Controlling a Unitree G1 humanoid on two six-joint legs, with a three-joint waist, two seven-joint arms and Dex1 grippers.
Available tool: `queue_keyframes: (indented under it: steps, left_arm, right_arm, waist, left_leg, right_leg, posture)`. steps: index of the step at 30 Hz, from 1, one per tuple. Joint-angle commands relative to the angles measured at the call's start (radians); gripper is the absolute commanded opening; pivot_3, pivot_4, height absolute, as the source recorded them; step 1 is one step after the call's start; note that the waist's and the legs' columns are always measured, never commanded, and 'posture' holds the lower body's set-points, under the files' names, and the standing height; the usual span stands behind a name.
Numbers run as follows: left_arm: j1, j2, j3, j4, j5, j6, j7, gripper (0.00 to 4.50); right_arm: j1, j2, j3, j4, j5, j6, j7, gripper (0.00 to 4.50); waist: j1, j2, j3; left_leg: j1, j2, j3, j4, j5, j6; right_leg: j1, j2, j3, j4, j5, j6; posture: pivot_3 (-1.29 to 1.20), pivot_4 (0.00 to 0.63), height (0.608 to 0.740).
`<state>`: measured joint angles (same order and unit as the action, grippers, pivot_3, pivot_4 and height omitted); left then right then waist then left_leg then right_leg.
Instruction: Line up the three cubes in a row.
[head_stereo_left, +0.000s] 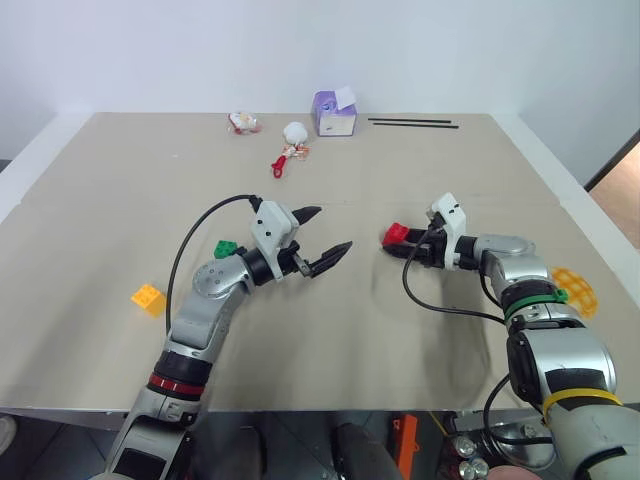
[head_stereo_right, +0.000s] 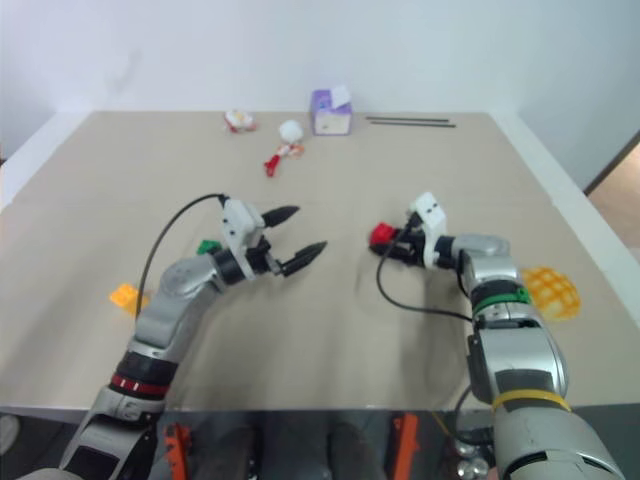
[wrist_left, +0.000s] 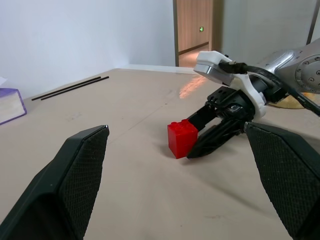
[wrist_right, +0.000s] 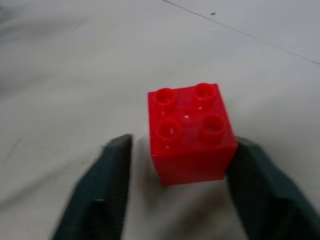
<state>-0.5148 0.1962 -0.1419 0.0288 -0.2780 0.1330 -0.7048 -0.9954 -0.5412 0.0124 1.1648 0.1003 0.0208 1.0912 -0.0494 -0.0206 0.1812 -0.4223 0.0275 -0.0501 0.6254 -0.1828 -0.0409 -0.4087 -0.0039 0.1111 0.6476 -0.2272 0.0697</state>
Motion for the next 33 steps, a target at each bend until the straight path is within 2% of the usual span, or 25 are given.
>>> queue_keyframes:
  steps: [1,7,12,17,20,25,33]
  left_arm:
    - [-0.002,-0.003,0.008,-0.038,-0.009,-0.008,-0.001,4.50]
    - [0.018,0.032,0.009,-0.064,-0.026,-0.005,-0.051,4.50]
    - [0.123,0.159,-0.018,-0.184,-0.063,0.023,-0.189,4.50]
    - [0.224,0.320,0.005,-0.262,-0.122,0.046,-0.349,4.50]
    - [0.252,0.388,0.013,-0.260,-0.131,0.022,-0.420,4.50]
    - [0.247,0.416,0.023,-0.252,-0.143,0.017,-0.454,4.50]
    - [0.247,0.388,0.002,-0.263,-0.132,0.018,-0.440,4.50]
  right_arm:
    - [-0.046,-0.003,-0.050,-0.009,0.021,-0.009,-0.004,1.28]
    - [-0.016,0.001,-0.046,-0.127,0.041,-0.004,0.103,1.27]
    - [0.155,-0.040,0.026,-0.529,0.082,0.095,0.288,1.27]
    - [0.356,-0.100,0.121,-0.951,0.110,0.226,0.358,1.27]
    - [0.449,-0.141,0.159,-1.097,0.110,0.255,0.368,1.27]
    - [0.539,-0.184,0.180,-1.202,0.110,0.280,0.345,1.27]
    - [0.551,-0.184,0.196,-1.175,0.085,0.245,0.306,1.27]
  waist:
    - [0.000,0.000,0.000]
    - [-0.002,0.001,0.000]
    - [-0.004,0.002,0.001]
    - [0.000,0.002,0.001]
    - [0.001,0.002,0.001]
    - [0.002,0.002,0.001]
    - [0.001,0.002,0.002]
  left_leg:
    - [0.000,0.000,0.000,0.000,0.000,0.000]
    - [0.000,0.000,0.000,0.000,0.000,0.000]
    - [0.000,0.000,-0.002,-0.002,0.000,0.000]
    - [0.000,0.000,-0.004,-0.002,0.000,0.000]
    - [0.000,0.001,-0.005,-0.001,0.000,0.000]
    - [0.000,0.001,-0.004,0.002,0.000,-0.001]
    - [0.000,0.002,-0.004,0.002,0.000,-0.001]
  right_leg:
    - [0.000,0.000,0.000,0.000,0.000,0.000]
    - [0.000,0.000,0.000,0.000,0.000,0.000]
    - [0.000,0.000,-0.001,0.001,-0.002,0.000]
    - [-0.001,0.000,-0.004,0.003,-0.004,-0.002]
    - [0.000,0.000,-0.005,0.003,-0.004,-0.004]
    - [0.001,-0.001,-0.006,0.003,-0.006,-0.008]
    - [0.000,0.000,-0.006,0.003,-0.005,-0.008]
  posture:
    - [0.00,0.150,0.740]
    - [0.00,0.150,0.740]
    - [0.00,0.150,0.740]
    - [0.00,0.150,0.740]
    - [0.00,0.150,0.740]
    - [0.00,0.150,0.740]
    - [0.00,0.150,0.740]
